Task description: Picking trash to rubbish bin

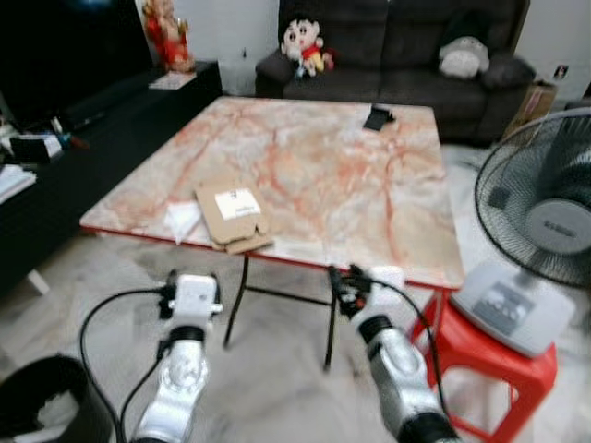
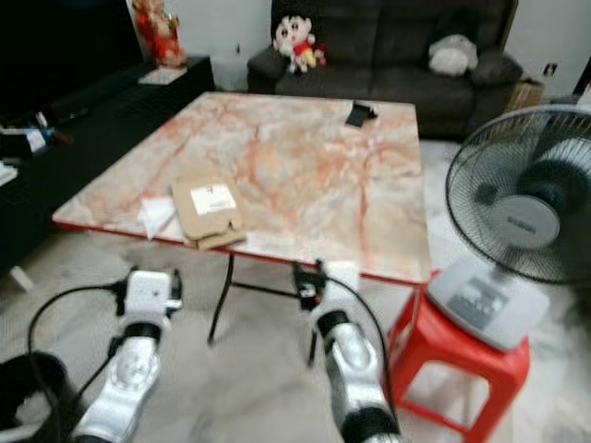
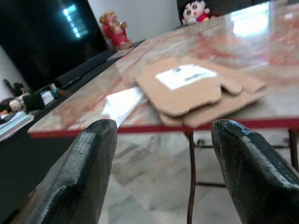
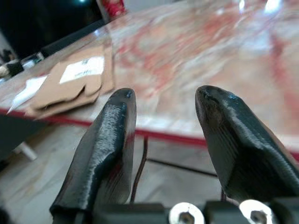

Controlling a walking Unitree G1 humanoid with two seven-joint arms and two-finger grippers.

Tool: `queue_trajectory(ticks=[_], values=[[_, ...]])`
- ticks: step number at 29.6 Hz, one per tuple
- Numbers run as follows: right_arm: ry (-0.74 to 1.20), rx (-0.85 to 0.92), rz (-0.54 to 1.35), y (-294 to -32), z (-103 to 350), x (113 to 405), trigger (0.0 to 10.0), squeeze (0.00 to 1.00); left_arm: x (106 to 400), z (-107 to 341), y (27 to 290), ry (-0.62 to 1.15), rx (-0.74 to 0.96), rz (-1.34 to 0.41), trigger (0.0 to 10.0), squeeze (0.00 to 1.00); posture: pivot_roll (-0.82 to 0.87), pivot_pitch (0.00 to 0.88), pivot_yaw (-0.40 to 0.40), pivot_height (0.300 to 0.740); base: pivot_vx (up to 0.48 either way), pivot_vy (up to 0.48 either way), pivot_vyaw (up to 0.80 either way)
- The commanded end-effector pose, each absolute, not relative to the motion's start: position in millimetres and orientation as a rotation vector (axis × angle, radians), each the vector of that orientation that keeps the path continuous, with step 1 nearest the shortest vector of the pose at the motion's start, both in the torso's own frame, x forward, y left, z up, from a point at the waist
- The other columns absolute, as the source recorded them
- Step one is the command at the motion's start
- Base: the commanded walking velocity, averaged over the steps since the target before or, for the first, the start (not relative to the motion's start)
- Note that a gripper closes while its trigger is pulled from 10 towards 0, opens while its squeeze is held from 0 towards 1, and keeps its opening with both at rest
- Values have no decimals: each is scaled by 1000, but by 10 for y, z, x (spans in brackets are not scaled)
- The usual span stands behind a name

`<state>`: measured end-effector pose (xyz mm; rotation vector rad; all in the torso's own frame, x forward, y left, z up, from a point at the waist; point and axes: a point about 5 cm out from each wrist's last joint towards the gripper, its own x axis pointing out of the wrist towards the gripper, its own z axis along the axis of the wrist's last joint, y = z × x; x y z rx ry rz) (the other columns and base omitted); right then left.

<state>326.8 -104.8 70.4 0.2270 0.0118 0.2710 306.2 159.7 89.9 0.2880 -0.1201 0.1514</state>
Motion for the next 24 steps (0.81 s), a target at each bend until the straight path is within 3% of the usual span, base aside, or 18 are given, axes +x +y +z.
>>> queue_trajectory(ticks=[1,6,18,24], values=[[10,242,306,-912,738,3280,10000,0,3064,919,1681,-123,296,176,10000,0,16,29,-11,740,330,0,0],[-2,222,323,-892,753,3277,10000,0,3065,925,1673,-127,294,173,10000,0,16,28,-10,740,328,0,83],[1,228,329,-874,743,3268,10000,0,3065,927,1658,-130,291,168,10000,0,15,19,-10,740,329,0,641],[3,238,322,-895,739,3269,10000,0,3071,939,1644,-135,288,166,10000,0,16,31,-15,740,328,0,0]])
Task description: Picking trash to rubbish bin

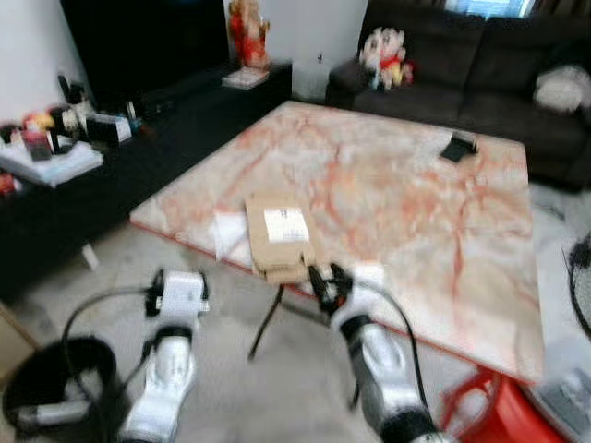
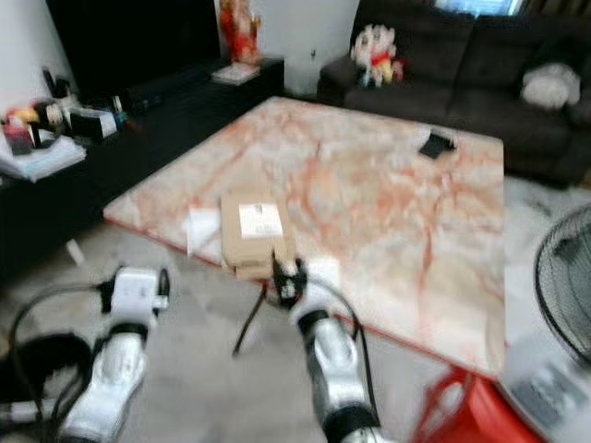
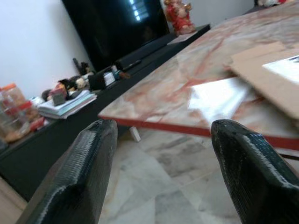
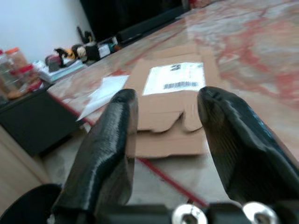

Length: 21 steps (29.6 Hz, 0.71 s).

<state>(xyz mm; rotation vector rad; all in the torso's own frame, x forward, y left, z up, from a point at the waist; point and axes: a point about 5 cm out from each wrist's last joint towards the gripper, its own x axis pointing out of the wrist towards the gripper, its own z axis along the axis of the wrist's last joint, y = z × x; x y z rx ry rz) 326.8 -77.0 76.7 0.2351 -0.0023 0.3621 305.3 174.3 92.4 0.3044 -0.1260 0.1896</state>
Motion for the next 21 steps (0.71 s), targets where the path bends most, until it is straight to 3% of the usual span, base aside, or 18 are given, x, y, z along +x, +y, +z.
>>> queue_trajectory(ticks=[1,17,21], values=[[5,238,321,-892,733,3264,10000,0,3072,941,1645,-135,288,166,10000,0,19,35,-16,740,330,0,0],[13,243,326,-869,736,3274,10000,0,3027,945,1728,-143,296,181,10000,0,28,42,-17,740,323,0,0],[15,248,329,-853,727,3263,10000,0,2836,823,1881,-134,334,179,10000,0,33,44,-16,740,0,0,0]])
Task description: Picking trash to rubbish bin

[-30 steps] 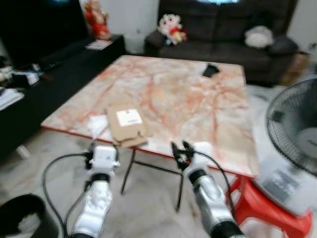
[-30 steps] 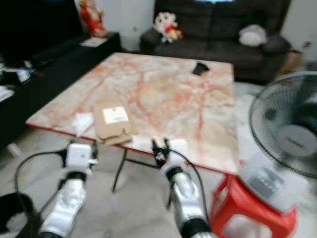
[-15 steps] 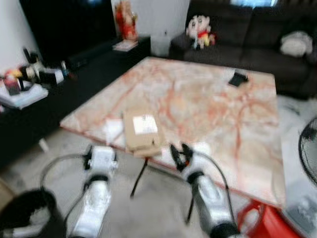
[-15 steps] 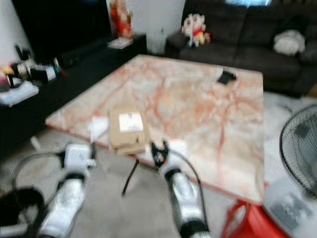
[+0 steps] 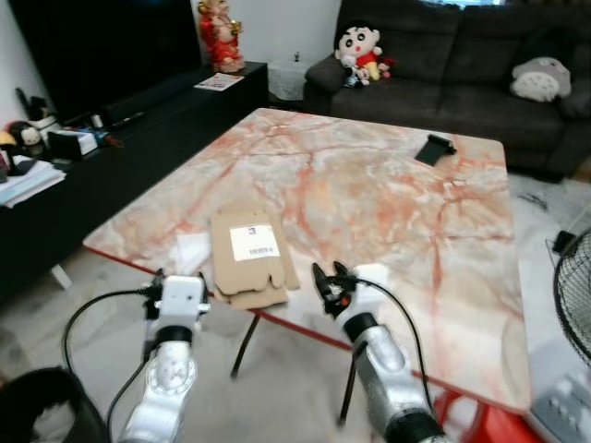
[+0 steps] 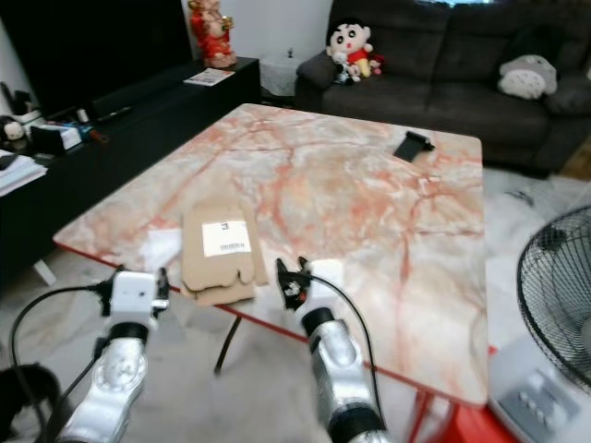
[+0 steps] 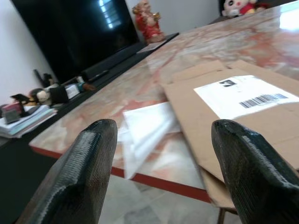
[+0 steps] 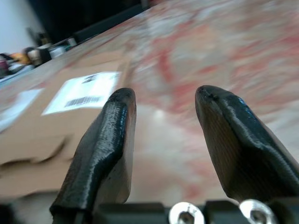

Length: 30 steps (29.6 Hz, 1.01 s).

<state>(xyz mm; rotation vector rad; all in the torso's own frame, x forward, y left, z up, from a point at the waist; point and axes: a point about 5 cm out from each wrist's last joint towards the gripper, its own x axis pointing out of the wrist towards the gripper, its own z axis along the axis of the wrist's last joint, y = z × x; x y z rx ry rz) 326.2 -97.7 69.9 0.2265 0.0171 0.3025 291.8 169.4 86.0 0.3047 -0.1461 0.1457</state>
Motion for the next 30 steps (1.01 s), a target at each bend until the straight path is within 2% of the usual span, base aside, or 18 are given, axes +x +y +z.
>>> queue_trajectory(ticks=[1,11,15,18,21,25,30], values=[[16,249,329,-853,726,3263,10000,0,2800,791,1914,-122,343,184,10000,0,33,44,-16,740,0,0,0],[10,249,352,-825,745,3262,10000,0,2569,806,2085,-128,376,247,10000,0,47,47,-21,740,0,0,0],[-8,232,413,-781,769,3223,10000,0,2496,682,2154,-68,380,259,10000,0,53,49,-26,740,0,0,0],[-25,91,522,-736,755,3138,10000,0,2509,584,2135,-10,379,197,10000,0,45,52,-25,740,0,0,0],[-34,26,609,-697,738,3064,10000,0,2575,599,2035,-3,355,110,10000,0,35,51,-22,740,0,0,0],[-52,-40,669,-674,764,3023,10000,0,2638,647,1924,-7,338,21,10000,0,35,51,-22,740,0,0,0],[-154,-244,763,-553,895,2979,10000,0,2687,686,1792,-8,323,-88,10000,0,35,53,-21,740,0,0,0]])
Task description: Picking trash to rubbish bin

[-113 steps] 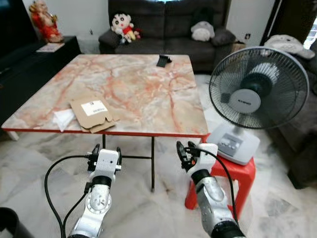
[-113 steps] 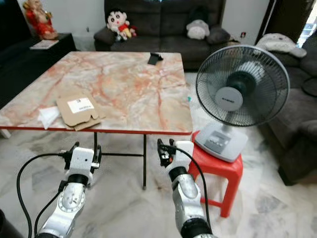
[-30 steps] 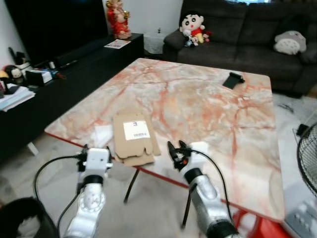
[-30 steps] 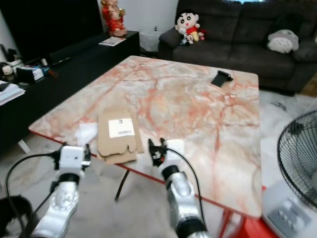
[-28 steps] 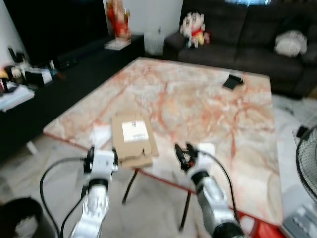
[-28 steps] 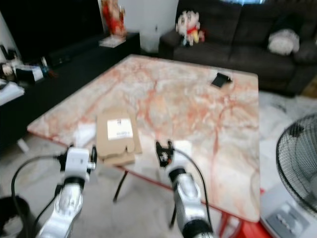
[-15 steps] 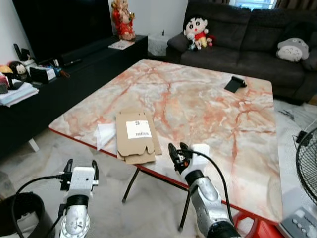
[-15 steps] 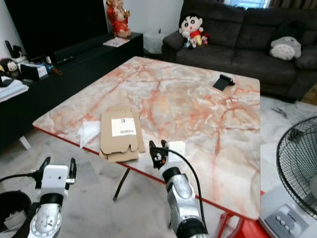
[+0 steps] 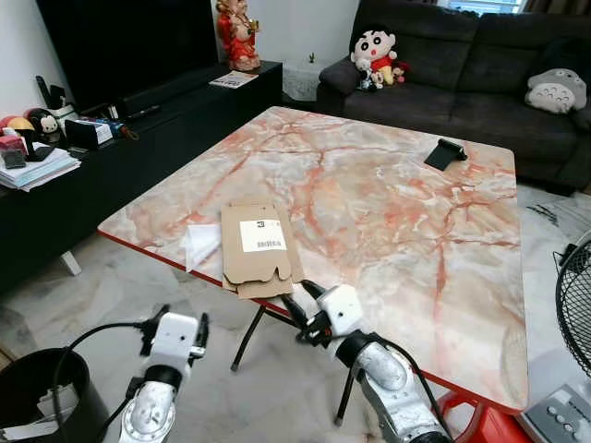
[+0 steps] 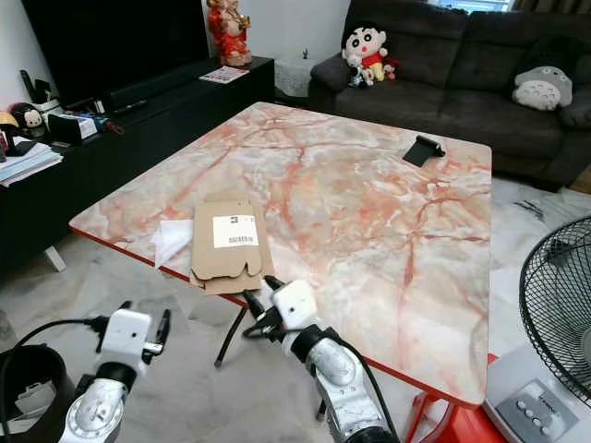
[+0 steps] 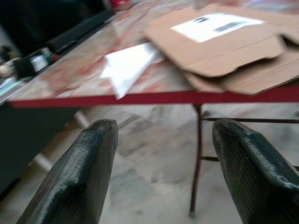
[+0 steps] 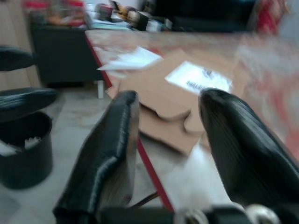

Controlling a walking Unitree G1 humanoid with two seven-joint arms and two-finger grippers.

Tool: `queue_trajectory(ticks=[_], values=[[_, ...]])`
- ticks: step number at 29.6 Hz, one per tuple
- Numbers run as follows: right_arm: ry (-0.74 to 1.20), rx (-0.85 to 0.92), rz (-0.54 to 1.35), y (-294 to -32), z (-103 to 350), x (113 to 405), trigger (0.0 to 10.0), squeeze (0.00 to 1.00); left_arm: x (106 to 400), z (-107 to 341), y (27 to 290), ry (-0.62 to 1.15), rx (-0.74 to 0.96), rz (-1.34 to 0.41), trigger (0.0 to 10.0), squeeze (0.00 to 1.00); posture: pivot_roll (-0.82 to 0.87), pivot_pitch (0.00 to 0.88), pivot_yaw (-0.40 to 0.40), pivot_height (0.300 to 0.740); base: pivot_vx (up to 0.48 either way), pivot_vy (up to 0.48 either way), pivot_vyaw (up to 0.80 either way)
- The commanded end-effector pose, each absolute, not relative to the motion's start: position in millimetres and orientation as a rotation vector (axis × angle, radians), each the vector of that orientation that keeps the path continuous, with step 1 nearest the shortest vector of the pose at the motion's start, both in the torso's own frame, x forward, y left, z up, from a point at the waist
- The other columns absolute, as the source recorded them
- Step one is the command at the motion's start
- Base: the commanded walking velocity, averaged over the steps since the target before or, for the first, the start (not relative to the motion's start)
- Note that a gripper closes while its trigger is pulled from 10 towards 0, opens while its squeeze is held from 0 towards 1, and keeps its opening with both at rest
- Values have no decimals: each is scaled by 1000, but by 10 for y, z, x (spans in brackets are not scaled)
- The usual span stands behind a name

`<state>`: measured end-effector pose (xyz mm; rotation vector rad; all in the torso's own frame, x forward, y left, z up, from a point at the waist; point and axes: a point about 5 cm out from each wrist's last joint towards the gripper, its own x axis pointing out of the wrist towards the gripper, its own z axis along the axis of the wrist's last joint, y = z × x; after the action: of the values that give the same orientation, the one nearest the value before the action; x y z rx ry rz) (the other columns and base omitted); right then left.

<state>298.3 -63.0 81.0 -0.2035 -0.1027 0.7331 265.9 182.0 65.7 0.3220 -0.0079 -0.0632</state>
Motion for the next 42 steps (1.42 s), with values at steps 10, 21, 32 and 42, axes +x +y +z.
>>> queue_trajectory(ticks=[10,21,32,42], values=[[-177,-281,794,-394,956,2969,10000,0,2699,643,1743,63,259,-178,10000,0,42,53,-26,740,0,0,0],[-23,183,385,-670,994,3270,10000,0,2790,1077,2045,-154,197,224,10000,0,43,55,-34,740,0,0,0],[-33,236,325,-764,1053,3328,10000,0,2938,1145,1771,-183,198,138,10000,0,26,44,-28,740,0,0,0],[-34,236,276,-855,1005,3296,10000,0,2946,1115,1716,-173,203,107,10000,0,15,26,-22,740,0,0,0]])
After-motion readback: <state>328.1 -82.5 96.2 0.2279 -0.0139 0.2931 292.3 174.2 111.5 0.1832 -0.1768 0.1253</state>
